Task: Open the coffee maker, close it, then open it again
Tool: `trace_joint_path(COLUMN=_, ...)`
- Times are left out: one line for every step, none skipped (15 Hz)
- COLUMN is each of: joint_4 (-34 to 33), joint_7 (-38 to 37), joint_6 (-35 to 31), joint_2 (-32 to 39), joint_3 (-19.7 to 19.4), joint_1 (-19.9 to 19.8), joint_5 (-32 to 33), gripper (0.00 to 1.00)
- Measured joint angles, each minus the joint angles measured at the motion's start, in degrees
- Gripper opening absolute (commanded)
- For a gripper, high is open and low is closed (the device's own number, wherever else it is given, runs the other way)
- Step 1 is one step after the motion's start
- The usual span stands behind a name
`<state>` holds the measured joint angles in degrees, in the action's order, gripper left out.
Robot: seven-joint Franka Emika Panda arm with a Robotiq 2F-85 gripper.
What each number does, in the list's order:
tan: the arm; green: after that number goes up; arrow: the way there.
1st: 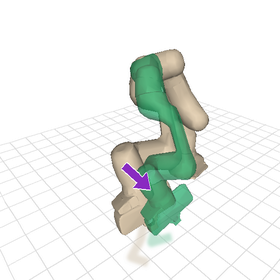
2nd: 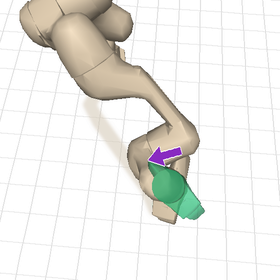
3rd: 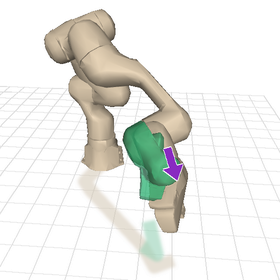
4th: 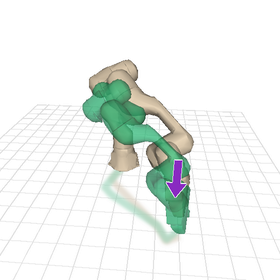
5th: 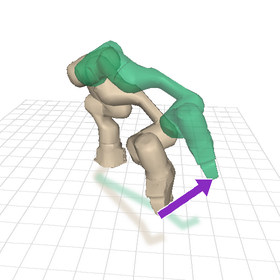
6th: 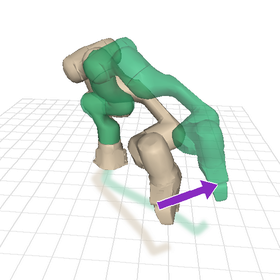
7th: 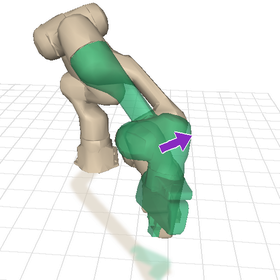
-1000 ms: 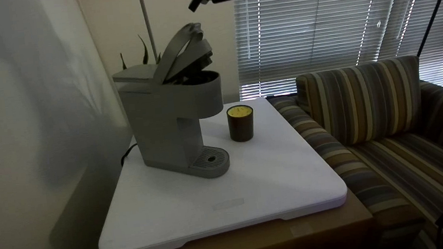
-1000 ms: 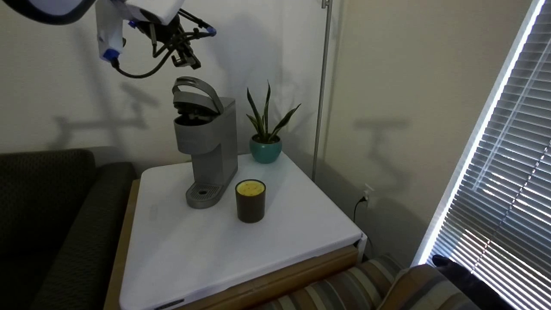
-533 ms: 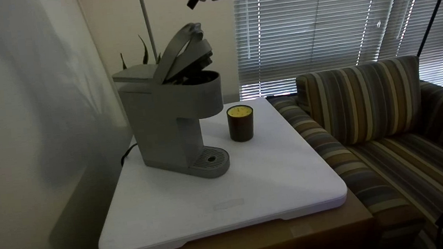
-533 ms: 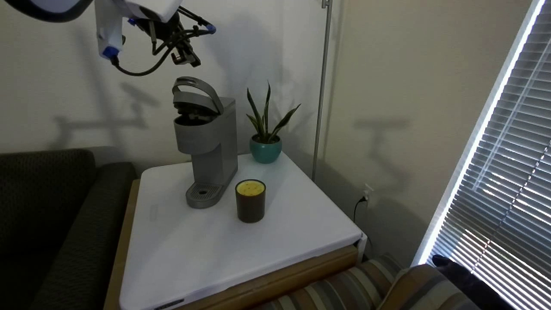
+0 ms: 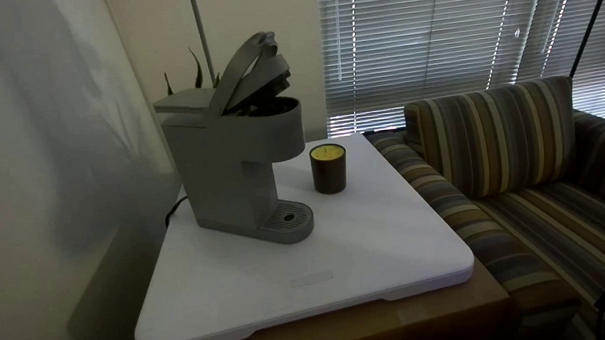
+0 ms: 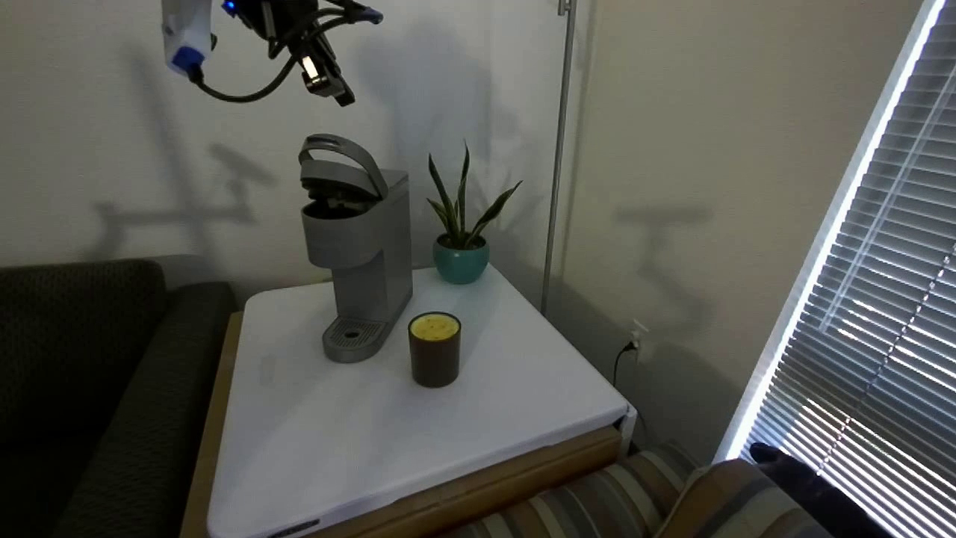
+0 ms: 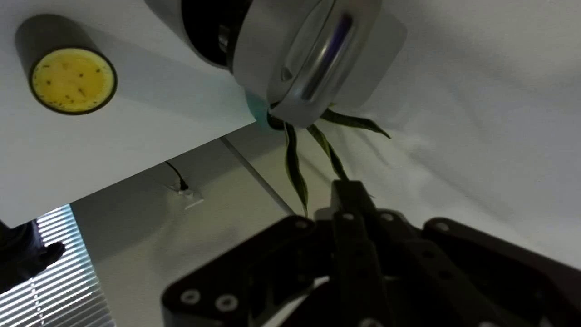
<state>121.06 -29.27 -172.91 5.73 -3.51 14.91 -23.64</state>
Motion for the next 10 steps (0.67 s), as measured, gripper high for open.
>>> trace_joint_path(joint_4=0.29, joint_7=-2.15, joint_6=1.85, joint_2=-1.10, joint_3=-1.15, joint_1=0.07, joint_5=3.20, gripper=0.14)
trace_joint_path(joint_4=0.42, joint_7=-4.04, joint_6=3.92, joint_2=-2.20, joint_3=-1.97, joint_1=0.08, joint_5=5.99, gripper=0.17)
trace_joint_path(joint_4=0.43, joint_7=-5.33, joint_6=6.05, joint_2=-3.23, joint_3=-2.38, joint_1=0.08, joint_5=7.85, gripper=0.33)
trace_joint_path(joint_4=0.43, joint_7=-6.22, joint_6=8.09, joint_2=-4.30, joint_3=-2.45, joint_1=0.08, joint_5=9.18, gripper=0.39)
trace_joint_path(joint_4=0.43, joint_7=-6.62, joint_6=9.88, joint_2=-5.30, joint_3=-2.41, joint_1=0.18, joint_5=9.81, gripper=0.47)
trace_joint_path(joint_4=0.41, joint_7=-6.64, joint_6=11.39, joint_2=-6.13, joint_3=-2.27, joint_1=0.32, joint_5=9.85, gripper=0.54)
trace_joint_path(joint_4=0.41, joint_7=-6.58, joint_6=12.63, joint_2=-6.91, joint_3=-1.26, joint_1=-0.22, joint_5=9.30, gripper=0.37)
trace_joint_path(joint_4=0.39, joint_7=-6.58, joint_6=12.87, joint_2=-7.26, joint_3=0.03, joint_1=-1.13, joint_5=9.22, gripper=0.43)
trace_joint_path(joint_4=0.39, joint_7=-6.59, joint_6=12.82, joint_2=-7.28, joint_3=0.85, joint_1=-1.81, joint_5=9.22, gripper=0.51)
trace_joint_path(joint_4=0.39, joint_7=-6.59, joint_6=12.81, joint_2=-7.17, joint_3=1.23, joint_1=-2.16, joint_5=9.22, gripper=0.54)
